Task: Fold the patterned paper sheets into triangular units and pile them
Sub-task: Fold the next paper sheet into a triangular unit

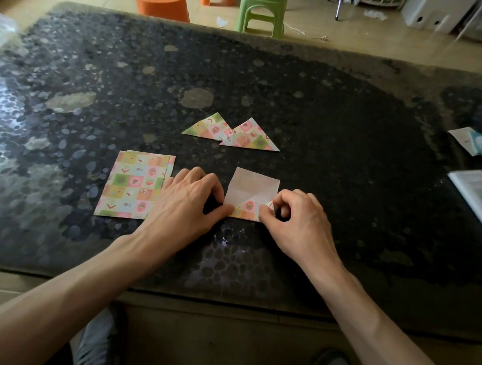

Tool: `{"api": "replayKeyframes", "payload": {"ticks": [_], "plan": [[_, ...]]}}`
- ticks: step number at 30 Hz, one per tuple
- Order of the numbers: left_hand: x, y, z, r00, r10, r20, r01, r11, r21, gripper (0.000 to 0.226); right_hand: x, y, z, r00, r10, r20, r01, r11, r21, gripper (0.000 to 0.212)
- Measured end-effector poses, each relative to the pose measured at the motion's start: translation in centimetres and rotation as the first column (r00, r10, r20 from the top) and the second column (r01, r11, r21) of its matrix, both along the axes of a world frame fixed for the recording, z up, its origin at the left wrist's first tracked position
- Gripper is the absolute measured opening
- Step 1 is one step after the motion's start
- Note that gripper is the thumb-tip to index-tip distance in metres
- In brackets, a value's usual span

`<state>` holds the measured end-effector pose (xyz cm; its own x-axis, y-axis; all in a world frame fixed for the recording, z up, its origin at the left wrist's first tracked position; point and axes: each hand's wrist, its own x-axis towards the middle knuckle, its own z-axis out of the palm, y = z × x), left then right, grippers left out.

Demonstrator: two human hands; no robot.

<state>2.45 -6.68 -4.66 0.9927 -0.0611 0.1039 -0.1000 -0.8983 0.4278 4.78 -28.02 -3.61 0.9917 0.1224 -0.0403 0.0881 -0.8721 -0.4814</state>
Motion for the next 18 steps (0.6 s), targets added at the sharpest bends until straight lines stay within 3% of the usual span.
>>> {"api": "replayKeyframes", "payload": {"ticks": [9,15,18], "plan": [[0.1,0.0,0.2,1.000,-0.001,-0.025,0.000,0.999,-0.040,0.029,-1.0,0.0,-0.4,0.991,-0.011,0.135,-0.006,0.992,0.123,0.031],[-0.1,0.0,0.1,1.000,0.006,-0.015,-0.006,0.999,-0.039,0.030,-2.3,2.2,-1.6,0.977,-0.033,0.209,0.044,0.998,-0.047,0.060],[-0.2,0.0,0.0,1.000,0.006,-0.018,-0.006,0.999,-0.034,0.031,-2.2,2.4,-1.9,0.974,-0.048,0.220,0.068,0.994,-0.084,0.061]]}}
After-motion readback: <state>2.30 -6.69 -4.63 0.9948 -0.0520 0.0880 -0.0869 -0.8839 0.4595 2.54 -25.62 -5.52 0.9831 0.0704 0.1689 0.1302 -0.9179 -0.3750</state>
